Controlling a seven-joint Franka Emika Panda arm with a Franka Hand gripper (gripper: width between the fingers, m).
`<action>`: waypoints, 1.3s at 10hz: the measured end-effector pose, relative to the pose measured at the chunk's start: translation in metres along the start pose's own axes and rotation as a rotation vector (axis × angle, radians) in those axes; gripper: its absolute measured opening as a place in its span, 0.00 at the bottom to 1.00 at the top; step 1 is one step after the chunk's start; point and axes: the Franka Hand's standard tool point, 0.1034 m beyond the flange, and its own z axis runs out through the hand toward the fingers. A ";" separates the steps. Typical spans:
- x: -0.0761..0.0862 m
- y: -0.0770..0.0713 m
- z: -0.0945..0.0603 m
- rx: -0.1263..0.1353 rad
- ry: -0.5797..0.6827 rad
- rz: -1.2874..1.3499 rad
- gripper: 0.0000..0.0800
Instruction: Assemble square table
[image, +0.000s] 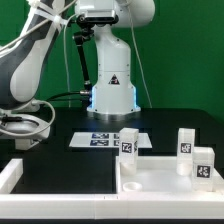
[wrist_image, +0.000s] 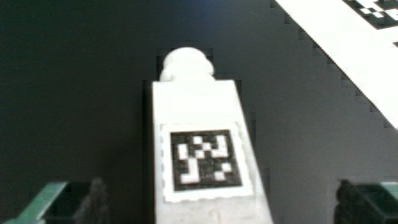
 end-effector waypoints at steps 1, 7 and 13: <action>0.000 0.000 0.000 0.000 0.000 0.000 0.49; 0.000 0.000 0.000 0.000 0.000 0.000 0.36; -0.050 -0.054 -0.078 0.006 -0.009 -0.084 0.36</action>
Offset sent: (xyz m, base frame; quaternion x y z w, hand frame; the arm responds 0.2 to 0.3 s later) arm 0.0000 0.0000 0.0000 0.0000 0.0000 0.0000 1.0000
